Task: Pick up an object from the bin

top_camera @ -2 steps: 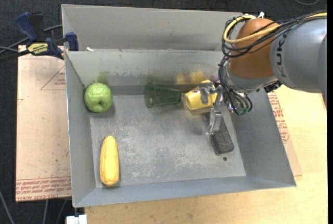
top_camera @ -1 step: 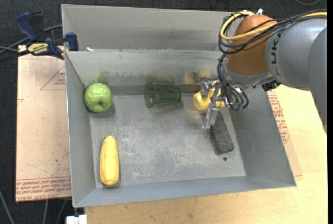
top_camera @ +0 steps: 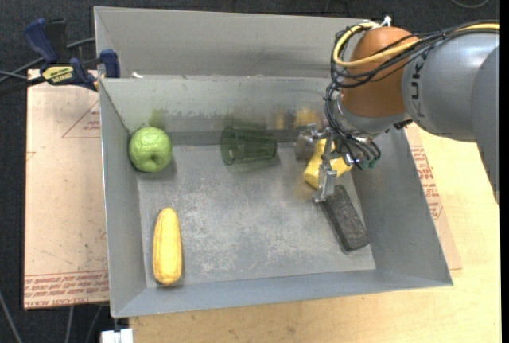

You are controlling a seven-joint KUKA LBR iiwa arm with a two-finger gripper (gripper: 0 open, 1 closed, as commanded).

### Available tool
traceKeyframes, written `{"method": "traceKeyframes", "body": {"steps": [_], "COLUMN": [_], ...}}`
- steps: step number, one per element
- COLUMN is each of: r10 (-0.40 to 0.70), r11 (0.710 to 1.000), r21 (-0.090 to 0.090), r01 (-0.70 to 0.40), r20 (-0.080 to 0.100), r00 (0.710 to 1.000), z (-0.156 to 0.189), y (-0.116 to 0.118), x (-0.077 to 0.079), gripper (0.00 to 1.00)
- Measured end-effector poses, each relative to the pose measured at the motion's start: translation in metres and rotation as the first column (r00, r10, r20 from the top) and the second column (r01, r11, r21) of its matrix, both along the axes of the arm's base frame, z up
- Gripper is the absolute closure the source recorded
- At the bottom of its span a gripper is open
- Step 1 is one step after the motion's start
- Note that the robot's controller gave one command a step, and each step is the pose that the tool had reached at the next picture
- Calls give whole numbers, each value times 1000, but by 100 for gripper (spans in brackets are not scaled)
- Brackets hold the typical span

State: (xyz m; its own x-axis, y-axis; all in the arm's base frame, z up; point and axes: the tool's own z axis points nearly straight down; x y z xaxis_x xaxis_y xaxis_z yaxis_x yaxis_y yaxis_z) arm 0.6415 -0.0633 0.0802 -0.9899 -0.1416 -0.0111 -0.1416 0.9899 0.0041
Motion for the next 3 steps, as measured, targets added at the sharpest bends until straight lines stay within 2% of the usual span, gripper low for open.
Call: {"method": "traceKeyframes", "body": {"steps": [1,2,3], "r10": [-111,-82,-136], "r11": [994,997,991], "r21": [6,5,8], "r01": [111,82,136], "r20": [3,4,15], "r00": [994,997,991], "z": [16,6,-5], "y": [3,-38,-45], "x": [8,4,-18], "gripper": [0,0,100]}}
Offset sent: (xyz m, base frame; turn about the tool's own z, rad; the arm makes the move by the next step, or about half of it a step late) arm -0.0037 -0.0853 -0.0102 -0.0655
